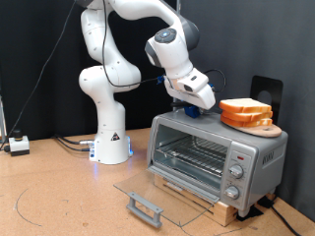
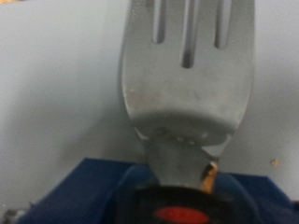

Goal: Make a piece of toast with the oven

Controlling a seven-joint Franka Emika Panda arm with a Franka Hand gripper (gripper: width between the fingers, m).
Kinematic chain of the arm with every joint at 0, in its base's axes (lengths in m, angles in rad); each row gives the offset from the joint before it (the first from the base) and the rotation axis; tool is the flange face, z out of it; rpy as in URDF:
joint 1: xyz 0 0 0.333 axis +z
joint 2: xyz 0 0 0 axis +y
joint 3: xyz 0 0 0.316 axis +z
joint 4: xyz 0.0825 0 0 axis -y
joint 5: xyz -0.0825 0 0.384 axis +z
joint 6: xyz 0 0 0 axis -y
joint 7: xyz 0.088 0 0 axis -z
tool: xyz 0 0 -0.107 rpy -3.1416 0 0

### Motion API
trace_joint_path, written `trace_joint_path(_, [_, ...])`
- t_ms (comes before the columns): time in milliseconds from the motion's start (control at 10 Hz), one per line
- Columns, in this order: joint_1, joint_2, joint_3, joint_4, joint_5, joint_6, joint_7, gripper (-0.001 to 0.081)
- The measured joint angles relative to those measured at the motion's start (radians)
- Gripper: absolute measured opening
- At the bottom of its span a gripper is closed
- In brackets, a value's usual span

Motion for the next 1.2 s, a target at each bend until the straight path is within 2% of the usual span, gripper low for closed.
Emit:
trace_joint_path(300, [-0.001, -0.009, -0.026, 0.007, 0.0, -0.011, -0.016, 0.0446])
trace_joint_path(600, [-0.003, -0.077, -0.098, 0.023, -0.006, -0.084, -0.051, 0.046])
trace_joint_path(900, [-0.023, -0.132, -0.128, 0.032, -0.064, -0.166, -0.043, 0.046])
trace_joint_path(1100, [-0.028, -0.132, -0.133, 0.022, -0.062, -0.144, -0.048, 0.046])
trace_joint_path(1200, [-0.046, -0.132, -0.153, 0.015, -0.075, -0.139, -0.06, 0.046])
